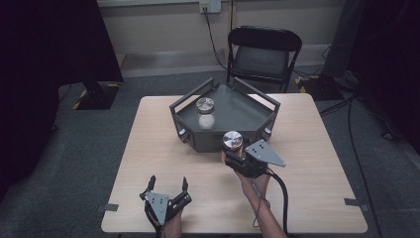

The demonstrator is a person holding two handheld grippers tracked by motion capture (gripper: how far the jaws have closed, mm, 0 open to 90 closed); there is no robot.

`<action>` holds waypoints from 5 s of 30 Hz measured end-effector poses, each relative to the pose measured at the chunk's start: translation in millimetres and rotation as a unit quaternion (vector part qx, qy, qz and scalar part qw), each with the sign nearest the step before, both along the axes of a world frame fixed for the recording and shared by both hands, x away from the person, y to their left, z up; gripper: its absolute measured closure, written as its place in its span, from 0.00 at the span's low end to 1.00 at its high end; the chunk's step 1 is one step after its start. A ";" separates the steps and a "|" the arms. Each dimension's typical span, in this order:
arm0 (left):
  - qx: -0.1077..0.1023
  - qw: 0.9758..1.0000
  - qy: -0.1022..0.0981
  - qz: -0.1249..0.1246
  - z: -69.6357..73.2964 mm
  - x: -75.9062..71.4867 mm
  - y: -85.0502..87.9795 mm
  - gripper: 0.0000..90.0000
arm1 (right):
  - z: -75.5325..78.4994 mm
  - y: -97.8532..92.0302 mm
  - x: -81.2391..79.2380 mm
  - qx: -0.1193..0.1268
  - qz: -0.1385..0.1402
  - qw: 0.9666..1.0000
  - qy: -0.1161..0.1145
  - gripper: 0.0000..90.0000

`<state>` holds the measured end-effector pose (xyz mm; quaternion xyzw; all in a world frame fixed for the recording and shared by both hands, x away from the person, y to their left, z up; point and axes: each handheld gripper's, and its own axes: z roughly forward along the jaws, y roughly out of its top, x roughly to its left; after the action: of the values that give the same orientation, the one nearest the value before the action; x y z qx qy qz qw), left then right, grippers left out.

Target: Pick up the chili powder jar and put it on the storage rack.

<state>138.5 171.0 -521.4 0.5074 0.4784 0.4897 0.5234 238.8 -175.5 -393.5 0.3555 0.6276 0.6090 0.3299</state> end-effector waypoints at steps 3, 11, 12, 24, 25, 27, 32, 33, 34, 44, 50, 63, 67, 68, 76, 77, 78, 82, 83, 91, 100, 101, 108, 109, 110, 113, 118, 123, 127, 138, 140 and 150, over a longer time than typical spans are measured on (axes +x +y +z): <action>0.000 1.000 0.000 -0.001 0.2 0.1 0.4 0.00 | 5.1 0.1 4.9 -0.004 -0.002 1.000 0.003 0.38; 0.000 1.000 0.000 -0.001 0.0 0.0 0.2 0.00 | 15.1 3.5 13.6 -0.008 -0.019 1.000 0.001 0.38; 0.000 1.000 0.000 -0.001 0.0 0.0 0.2 0.00 | 17.3 3.1 15.1 -0.007 -0.019 1.000 0.001 0.38; 0.000 1.000 0.000 0.000 0.1 0.0 -0.1 0.00 | 36.2 10.7 31.1 0.002 -0.053 0.999 -0.010 0.38; 0.000 1.000 0.000 0.000 0.1 0.0 -0.1 0.00 | 37.8 11.4 32.7 0.004 -0.056 0.998 -0.009 0.38; 0.000 1.000 0.000 0.000 0.0 0.0 -0.1 0.00 | 40.8 11.8 36.3 0.009 -0.060 0.998 -0.009 0.38; 0.000 1.000 0.000 0.000 0.0 0.0 0.0 0.00 | 48.2 13.2 43.2 0.014 -0.073 0.997 -0.011 0.38; 0.000 1.000 0.000 0.000 0.0 -0.1 0.0 0.00 | 49.1 14.7 44.3 0.011 -0.076 0.997 -0.013 0.38; 0.000 1.000 0.000 0.000 0.0 0.0 0.0 0.00 | 49.9 15.7 45.9 0.007 -0.079 0.997 -0.015 0.38; 0.000 1.000 0.000 -0.001 0.1 0.1 0.2 0.00 | 40.7 28.6 70.3 -0.011 -0.096 0.995 -0.017 0.38; 0.000 1.000 0.000 -0.004 0.0 0.2 1.4 0.00 | 41.9 33.6 86.0 0.007 -0.100 0.995 0.007 0.38; 0.000 1.000 0.000 -0.005 -0.1 0.2 1.7 0.00 | 39.4 40.4 97.3 -0.011 -0.108 0.994 0.023 0.38; 0.000 1.000 0.000 -0.005 -0.1 0.2 1.7 0.00 | 39.7 39.0 98.3 -0.011 -0.109 0.994 0.028 0.38; 0.000 1.000 0.000 -0.005 -0.1 0.2 1.7 0.00 | 39.9 38.7 98.7 -0.011 -0.109 0.994 0.030 0.38; 0.000 1.000 0.000 -0.005 -0.1 0.2 1.7 0.00 | 39.5 35.6 100.8 -0.013 -0.106 0.993 0.040 0.38; 0.000 1.000 0.000 -0.005 -0.1 0.2 1.7 0.00 | 39.5 35.9 100.8 -0.014 -0.106 0.993 0.040 0.38; 0.000 1.000 0.000 -0.005 -0.1 0.2 1.7 0.00 | 39.8 36.1 100.7 -0.016 -0.105 0.994 0.040 0.38; 0.000 1.000 0.000 -0.005 -0.1 0.2 1.7 0.00 | 39.1 35.8 98.6 -0.021 -0.104 0.994 0.038 0.38; 0.000 1.000 0.000 -0.005 -0.1 0.2 1.7 0.00 | 38.2 35.7 97.7 -0.018 -0.105 0.994 0.038 0.38; 0.000 1.000 0.000 -0.003 0.0 0.1 1.2 0.00 | 38.9 36.6 96.0 -0.021 -0.107 0.993 0.039 0.38; 0.000 1.000 0.000 -0.003 -0.1 0.0 1.0 0.00 | 38.7 33.5 95.9 -0.018 -0.103 0.994 0.040 0.38; 0.000 1.000 0.000 -0.003 -0.1 0.0 0.9 0.00 | 38.8 33.6 95.9 -0.019 -0.103 0.994 0.040 0.38; 0.000 1.000 0.000 -0.003 -0.2 0.0 0.9 0.00 | 39.8 34.9 95.4 -0.025 -0.105 0.993 0.039 0.35; 0.000 1.000 0.000 -0.003 -0.1 0.0 1.0 0.00 | 39.0 34.3 95.3 -0.025 -0.104 0.994 0.036 0.30; 0.000 1.000 0.000 -0.003 -0.1 0.0 1.0 0.00 | 38.2 34.4 94.8 -0.024 -0.105 0.994 0.033 0.25; 0.000 1.000 0.000 -0.003 -0.1 0.0 1.0 0.00 | 30.9 37.3 91.3 -0.023 -0.116 0.993 -0.001 0.06; 0.000 1.000 0.000 -0.003 -0.1 0.0 0.9 0.00 | 30.4 30.1 92.1 -0.004 -0.108 0.994 -0.004 0.00; 0.000 1.000 0.000 -0.003 -0.1 0.0 0.9 0.00 | 30.6 23.2 90.6 -0.002 -0.096 0.995 0.000 0.00; 0.000 1.000 0.000 -0.003 -0.1 0.0 0.9 0.00 | 30.8 19.3 88.7 0.003 -0.095 0.995 0.002 0.00; 0.000 1.000 0.000 -0.001 -0.1 -0.1 0.5 0.00 | 27.1 14.5 75.4 0.003 -0.091 0.996 -0.011 0.00; 0.001 1.000 0.001 -0.001 0.2 -0.2 0.6 0.00 | 27.3 13.3 72.0 0.004 -0.093 0.996 -0.016 0.00; 0.000 1.000 0.000 -0.001 0.0 -0.1 0.2 0.00 | 17.2 2.5 49.4 0.005 -0.089 0.996 -0.031 0.00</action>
<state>138.4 171.2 -521.4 0.5078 0.4780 0.4892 0.5238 288.2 -173.1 -376.3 0.3923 0.5803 0.5910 0.4001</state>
